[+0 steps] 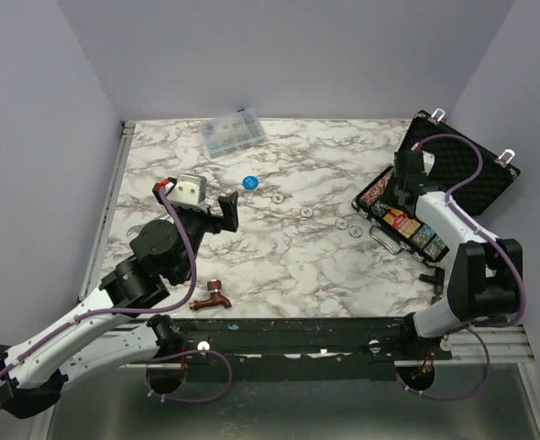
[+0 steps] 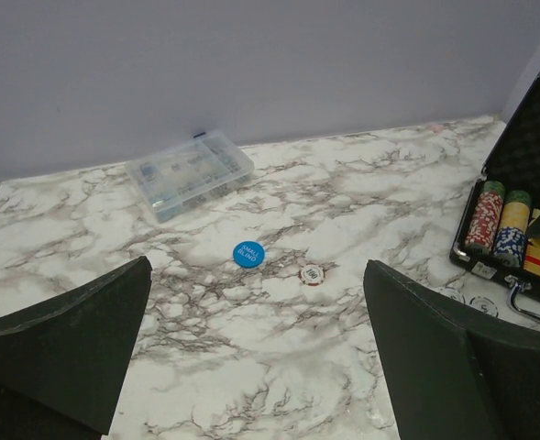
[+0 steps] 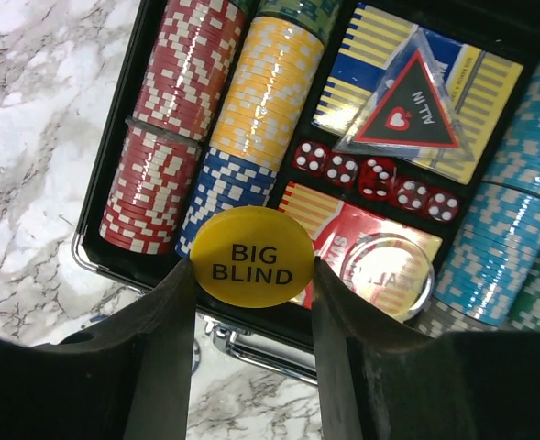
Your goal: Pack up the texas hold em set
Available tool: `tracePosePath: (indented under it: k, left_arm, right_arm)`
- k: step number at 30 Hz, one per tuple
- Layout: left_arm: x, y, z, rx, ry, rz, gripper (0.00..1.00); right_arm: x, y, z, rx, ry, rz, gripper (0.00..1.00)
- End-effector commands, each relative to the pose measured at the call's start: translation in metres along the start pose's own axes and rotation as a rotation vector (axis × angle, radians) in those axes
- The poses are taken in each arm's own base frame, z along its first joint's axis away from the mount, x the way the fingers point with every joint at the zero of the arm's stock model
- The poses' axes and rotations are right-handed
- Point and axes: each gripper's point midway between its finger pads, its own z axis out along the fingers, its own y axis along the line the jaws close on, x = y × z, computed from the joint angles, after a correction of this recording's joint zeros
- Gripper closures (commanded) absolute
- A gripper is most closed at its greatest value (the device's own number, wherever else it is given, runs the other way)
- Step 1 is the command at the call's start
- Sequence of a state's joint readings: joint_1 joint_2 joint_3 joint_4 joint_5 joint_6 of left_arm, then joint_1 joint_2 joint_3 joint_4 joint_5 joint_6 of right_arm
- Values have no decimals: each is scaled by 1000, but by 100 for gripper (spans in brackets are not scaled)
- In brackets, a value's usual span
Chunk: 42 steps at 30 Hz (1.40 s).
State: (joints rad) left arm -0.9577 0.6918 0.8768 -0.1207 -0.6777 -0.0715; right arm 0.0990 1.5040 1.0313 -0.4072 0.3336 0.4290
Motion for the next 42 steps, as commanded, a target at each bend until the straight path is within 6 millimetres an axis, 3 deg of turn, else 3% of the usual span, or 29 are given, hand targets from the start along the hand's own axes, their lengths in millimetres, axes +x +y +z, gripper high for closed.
tracePosePath:
  k: [1,11,20,29,35,42]
  left_arm:
    - [-13,-1,-2,16,-17,-19,1]
    - [-11,-5,-1,27,-9,-19,1]
    - [-10,-6,-1,29,-4,-18,1]
    - [-8,-8,1,36,2,-18,1]
    - [-4,-12,3,49,20,-16,1]
    - [-1,-15,5,55,30,-15,1]
  right_arm:
    - [4,2,20,-19,7,53,78]
    - [21,-21,28,-7,8,119,78]
    - [29,-17,36,-30,32,115,72]
    - [27,-20,25,-25,41,110,55]
    - [21,-20,14,-42,32,97,31]
    - [1,-12,-8,-112,-27,79,27]
